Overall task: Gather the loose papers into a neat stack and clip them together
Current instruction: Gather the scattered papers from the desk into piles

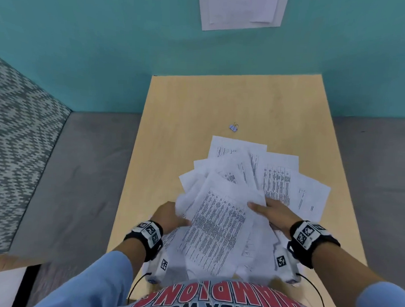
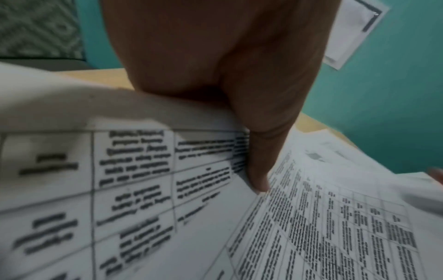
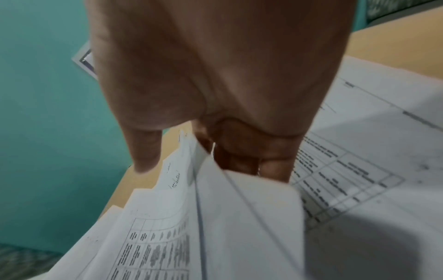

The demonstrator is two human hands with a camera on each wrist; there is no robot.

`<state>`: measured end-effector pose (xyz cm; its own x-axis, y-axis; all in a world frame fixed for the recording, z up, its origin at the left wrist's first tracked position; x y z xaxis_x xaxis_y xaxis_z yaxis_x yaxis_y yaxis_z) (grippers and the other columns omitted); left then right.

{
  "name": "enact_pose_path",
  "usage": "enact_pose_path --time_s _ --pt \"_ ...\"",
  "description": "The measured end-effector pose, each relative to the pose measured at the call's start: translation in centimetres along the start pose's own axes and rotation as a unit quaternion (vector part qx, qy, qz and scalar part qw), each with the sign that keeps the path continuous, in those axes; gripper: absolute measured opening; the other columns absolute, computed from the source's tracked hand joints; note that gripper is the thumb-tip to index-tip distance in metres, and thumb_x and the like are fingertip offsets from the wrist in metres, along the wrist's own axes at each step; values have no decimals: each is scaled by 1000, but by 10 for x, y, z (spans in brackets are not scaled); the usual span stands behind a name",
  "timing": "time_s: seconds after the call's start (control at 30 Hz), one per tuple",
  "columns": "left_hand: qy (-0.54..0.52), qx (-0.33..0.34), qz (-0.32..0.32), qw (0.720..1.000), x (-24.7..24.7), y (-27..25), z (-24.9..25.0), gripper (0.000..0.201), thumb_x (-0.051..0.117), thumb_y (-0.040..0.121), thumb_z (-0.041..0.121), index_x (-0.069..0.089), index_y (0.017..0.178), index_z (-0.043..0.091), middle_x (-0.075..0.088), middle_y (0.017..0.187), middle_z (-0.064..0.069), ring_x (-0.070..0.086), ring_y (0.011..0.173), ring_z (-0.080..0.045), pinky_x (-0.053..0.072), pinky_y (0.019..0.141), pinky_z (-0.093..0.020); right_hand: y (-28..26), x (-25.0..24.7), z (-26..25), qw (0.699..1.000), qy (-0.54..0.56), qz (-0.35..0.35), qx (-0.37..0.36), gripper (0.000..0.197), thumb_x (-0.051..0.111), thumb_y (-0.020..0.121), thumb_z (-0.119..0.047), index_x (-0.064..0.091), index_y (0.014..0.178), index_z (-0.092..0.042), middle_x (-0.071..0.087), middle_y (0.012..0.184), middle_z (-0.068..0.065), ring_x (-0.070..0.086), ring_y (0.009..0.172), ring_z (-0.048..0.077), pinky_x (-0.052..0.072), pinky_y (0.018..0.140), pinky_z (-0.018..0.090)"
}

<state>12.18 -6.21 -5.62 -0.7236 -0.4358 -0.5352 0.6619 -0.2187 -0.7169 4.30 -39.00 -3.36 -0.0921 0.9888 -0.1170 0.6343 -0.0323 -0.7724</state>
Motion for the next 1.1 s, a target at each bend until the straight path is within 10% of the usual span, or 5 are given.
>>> enact_pose_path --time_s 0.2,0.43,0.6,0.8,1.1 --pt "46 110 -25 993 -8 -3 7 11 67 92 10 71 82 13 69 81 -7 60 78 -20 44 74 -31 32 -21 7 990 94 44 91 125 77 59 -84 39 158 -18 36 167 8 36 152 33 25 123 59" --pt "-14 61 -13 998 -45 -6 -20 23 64 93 2 74 105 20 73 95 1 64 85 -14 47 76 -28 45 -18 -11 966 224 -62 115 76 48 93 -72 75 119 -5 76 118 21 72 107 40 57 90 47" --pt "-124 -4 23 992 -53 -5 -40 34 80 94 35 76 122 15 82 111 -3 78 101 -24 61 94 -41 68 -10 7 983 144 19 110 39 77 86 -38 68 101 -3 73 81 13 65 57 26 51 59 30" --pt "-193 -24 74 978 -57 -9 -48 38 73 98 45 74 126 20 81 115 1 76 105 -21 59 100 -44 71 -1 8 998 -22 51 23 14 76 89 -4 73 102 -8 78 103 13 75 96 35 61 91 52" --pt "-235 -49 96 966 -46 -9 -57 43 81 95 33 71 132 14 78 124 -6 73 113 -28 58 103 -47 49 1 32 990 48 131 -8 16 78 87 -7 67 98 -9 74 103 11 70 93 29 58 85 43"
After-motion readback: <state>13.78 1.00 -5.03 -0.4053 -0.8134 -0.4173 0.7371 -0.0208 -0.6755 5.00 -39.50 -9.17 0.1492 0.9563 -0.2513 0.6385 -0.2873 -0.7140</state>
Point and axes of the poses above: each hand's wrist, its own y-axis towards the middle knuckle, its own x-axis out of the palm, z = x × y, the point moved 5 cm from there along y, towards the middle knuckle
